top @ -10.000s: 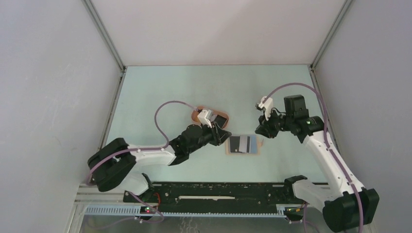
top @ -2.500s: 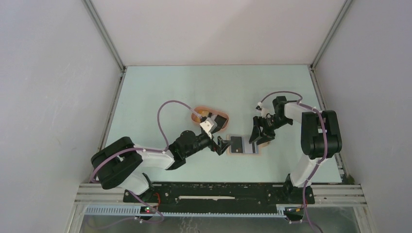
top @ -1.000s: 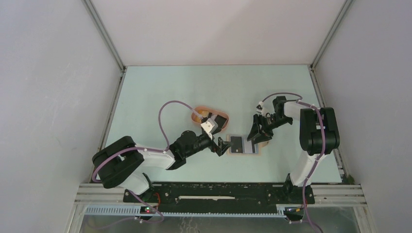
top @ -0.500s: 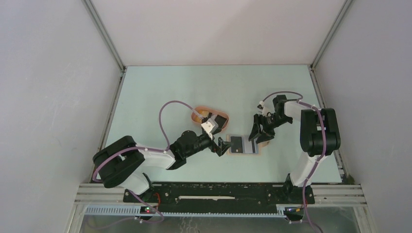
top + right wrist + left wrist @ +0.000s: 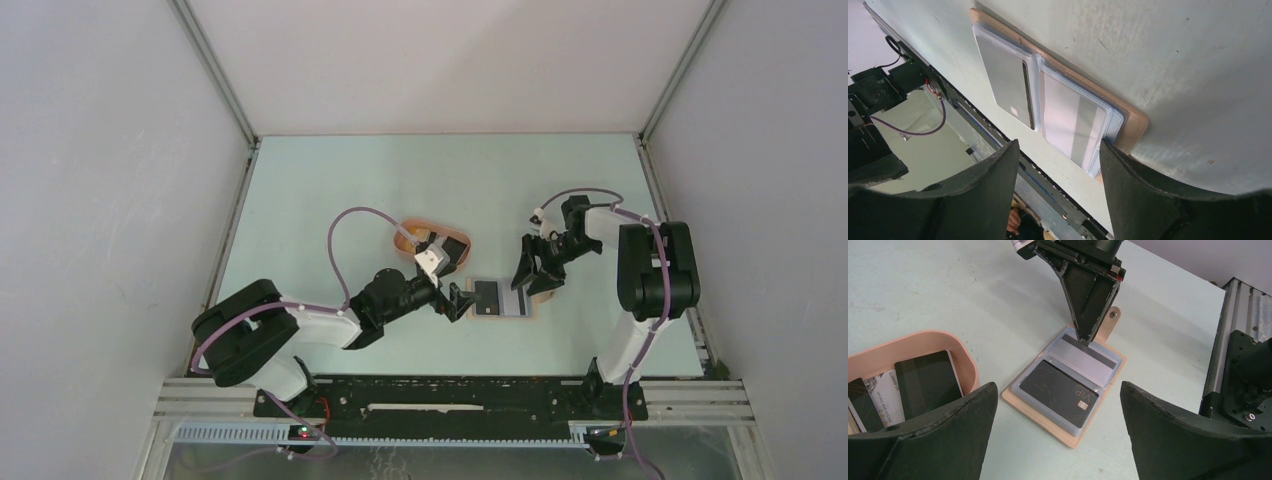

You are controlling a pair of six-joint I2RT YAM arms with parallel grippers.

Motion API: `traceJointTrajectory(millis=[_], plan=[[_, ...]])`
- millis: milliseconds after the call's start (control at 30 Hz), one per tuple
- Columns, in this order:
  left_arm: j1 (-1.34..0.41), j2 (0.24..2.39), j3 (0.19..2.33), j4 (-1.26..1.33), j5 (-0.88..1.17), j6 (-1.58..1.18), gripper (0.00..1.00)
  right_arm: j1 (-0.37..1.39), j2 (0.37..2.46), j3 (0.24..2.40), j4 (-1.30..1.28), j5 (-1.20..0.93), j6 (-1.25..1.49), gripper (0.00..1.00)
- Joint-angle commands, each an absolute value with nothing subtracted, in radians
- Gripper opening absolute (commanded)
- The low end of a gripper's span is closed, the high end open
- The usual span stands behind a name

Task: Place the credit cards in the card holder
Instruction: Turn over the card slot in the card holder.

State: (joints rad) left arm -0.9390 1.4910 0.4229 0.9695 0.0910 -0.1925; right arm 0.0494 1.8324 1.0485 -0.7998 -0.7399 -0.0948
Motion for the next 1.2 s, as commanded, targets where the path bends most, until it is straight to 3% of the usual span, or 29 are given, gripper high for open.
traceJointTrajectory(millis=[0,567,1167], plan=[[-0.934,1.492,0.483,0.997,0.108,-0.178,0.96,0.063,1.864,1.068,-0.782,-0.694,-0.109,0.7],[-0.934,1.496,0.485,0.997,0.112,-0.177,0.96,0.089,1.867,1.089,-0.811,-0.819,-0.135,0.67],[-0.934,1.505,0.492,0.997,0.118,-0.176,0.96,0.07,1.884,1.116,-0.851,-0.943,-0.194,0.72]])
